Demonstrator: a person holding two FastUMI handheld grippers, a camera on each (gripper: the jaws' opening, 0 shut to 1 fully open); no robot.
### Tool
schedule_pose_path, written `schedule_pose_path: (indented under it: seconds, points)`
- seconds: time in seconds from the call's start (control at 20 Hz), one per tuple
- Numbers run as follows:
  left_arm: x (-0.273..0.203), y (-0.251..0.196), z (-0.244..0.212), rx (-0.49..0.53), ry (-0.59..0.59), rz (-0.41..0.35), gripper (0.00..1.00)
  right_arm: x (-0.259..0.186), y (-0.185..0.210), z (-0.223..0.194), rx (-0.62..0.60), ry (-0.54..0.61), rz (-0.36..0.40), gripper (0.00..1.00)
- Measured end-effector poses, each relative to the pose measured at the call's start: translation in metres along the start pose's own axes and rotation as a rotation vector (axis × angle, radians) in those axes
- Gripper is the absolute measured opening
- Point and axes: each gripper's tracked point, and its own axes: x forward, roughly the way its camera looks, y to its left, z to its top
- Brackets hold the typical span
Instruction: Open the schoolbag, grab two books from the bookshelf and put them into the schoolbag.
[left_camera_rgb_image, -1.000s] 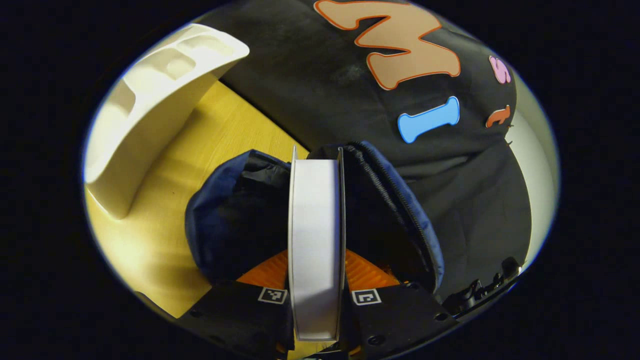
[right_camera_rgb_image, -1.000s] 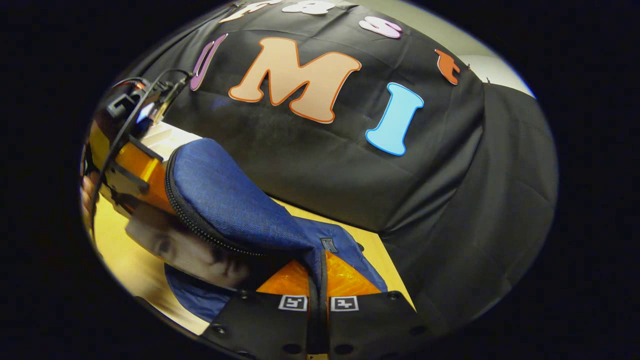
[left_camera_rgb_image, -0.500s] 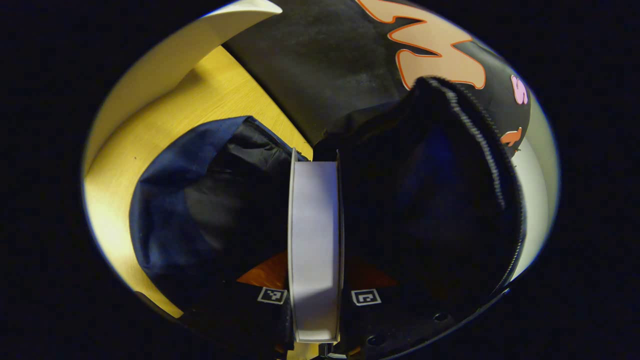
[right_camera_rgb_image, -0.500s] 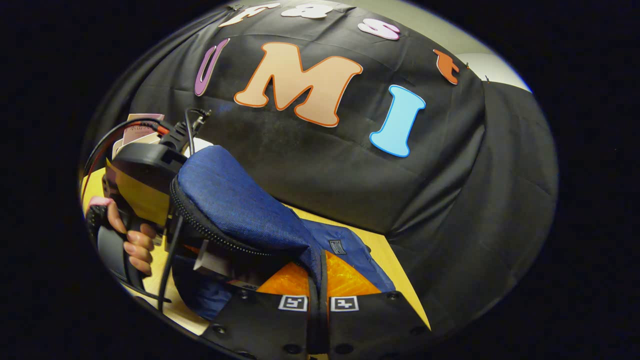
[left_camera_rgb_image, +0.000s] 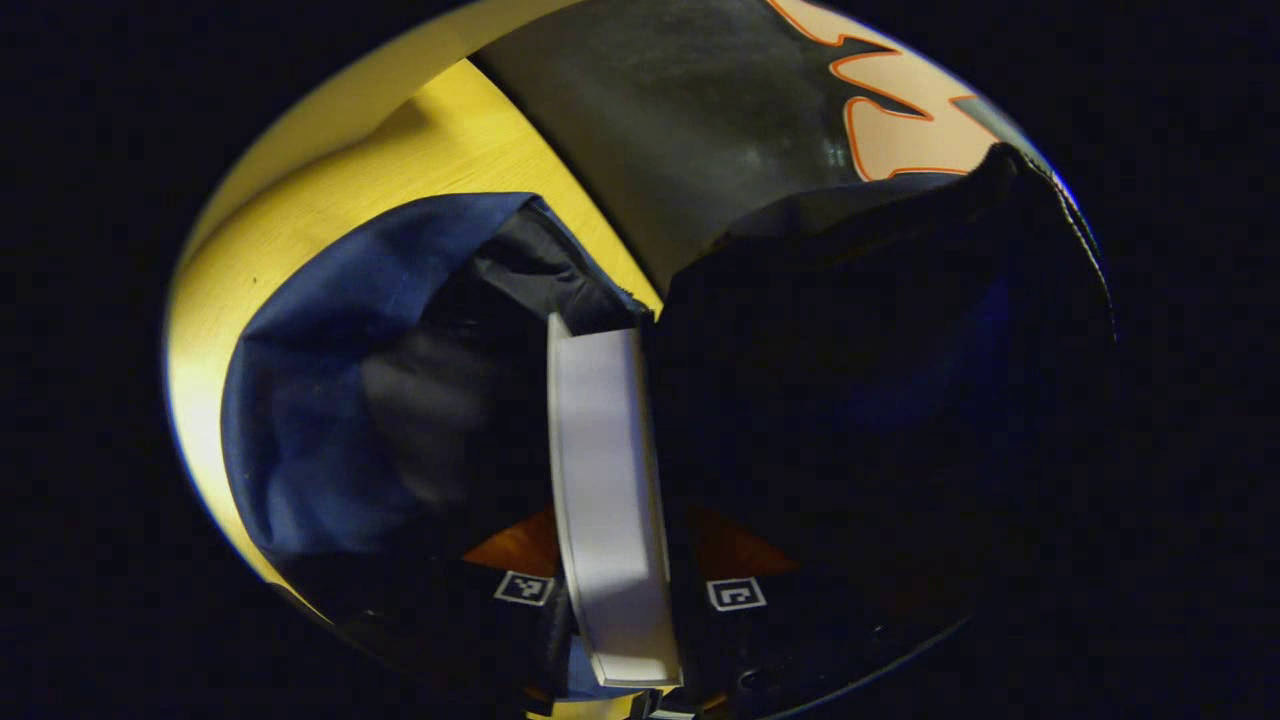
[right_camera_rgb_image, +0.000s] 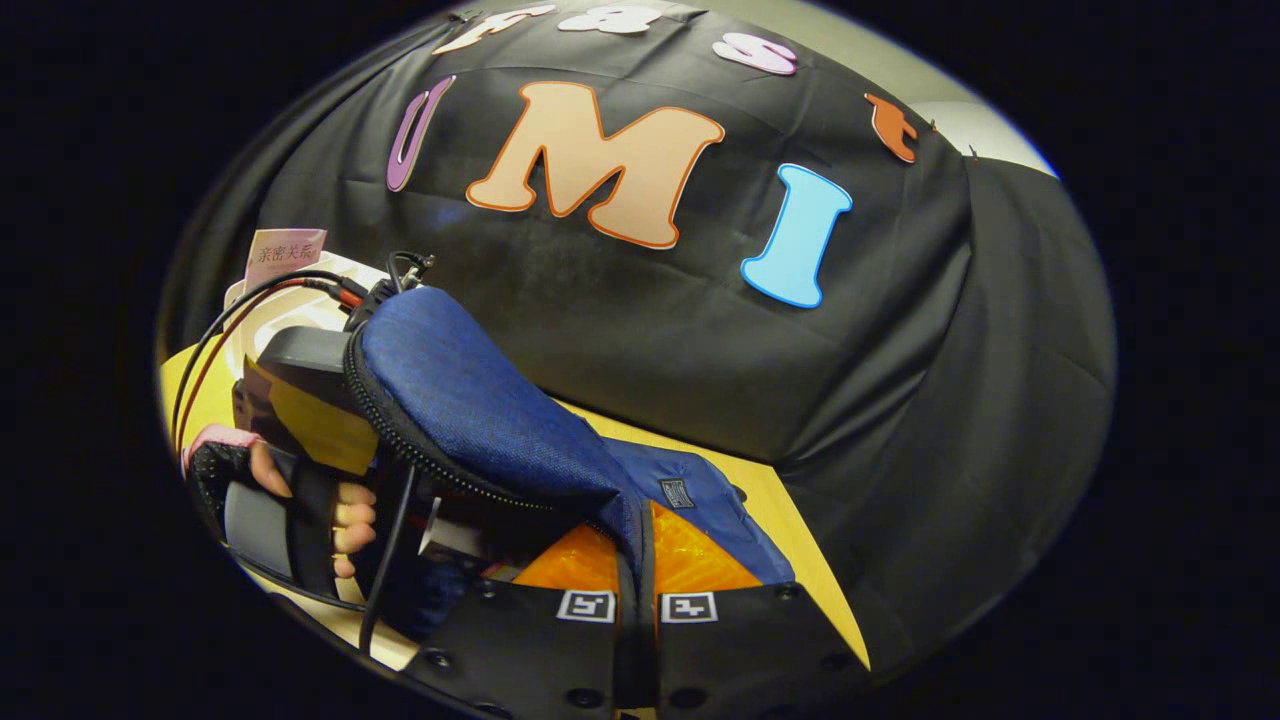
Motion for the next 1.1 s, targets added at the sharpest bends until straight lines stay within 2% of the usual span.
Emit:
schedule_pose_path:
  seconds: [0.05, 0.1, 0.3, 0.35, 0.5, 0.55, 0.6, 0.8, 1.1]
  points:
    - [-0.004, 0.007, -0.002, 0.047, 0.009, 0.039, 0.5, 0.0, -0.001, -0.001, 0.0, 0.0, -0.001, 0.03]
    - [-0.008, 0.013, -0.001, 0.094, 0.016, 0.071, 0.48, 0.001, -0.001, -0.001, 0.0, 0.001, -0.001, 0.03]
    - [-0.034, 0.023, 0.001, 0.183, 0.019, 0.144, 0.96, 0.001, -0.001, -0.002, -0.009, 0.004, 0.0, 0.03]
    - [-0.041, 0.027, 0.001, 0.198, 0.026, 0.165, 0.97, 0.001, -0.001, -0.002, -0.011, 0.004, -0.001, 0.03]
    - [-0.068, 0.027, -0.002, 0.224, 0.043, 0.163, 0.97, 0.001, -0.001, -0.003, -0.019, 0.005, 0.001, 0.03]
    - [-0.078, 0.026, -0.001, 0.24, 0.045, 0.165, 0.92, 0.0, -0.001, -0.004, -0.026, 0.005, 0.003, 0.03]
    - [-0.088, 0.027, -0.001, 0.259, 0.046, 0.175, 0.96, 0.0, 0.0, -0.004, -0.034, 0.003, 0.005, 0.03]
    - [-0.132, 0.028, -0.003, 0.326, 0.079, 0.207, 0.96, -0.001, 0.0, -0.005, -0.049, 0.003, 0.005, 0.02]
    - [-0.198, 0.009, 0.006, 0.37, 0.109, 0.2, 0.96, -0.002, 0.001, -0.006, -0.057, 0.005, 0.002, 0.03]
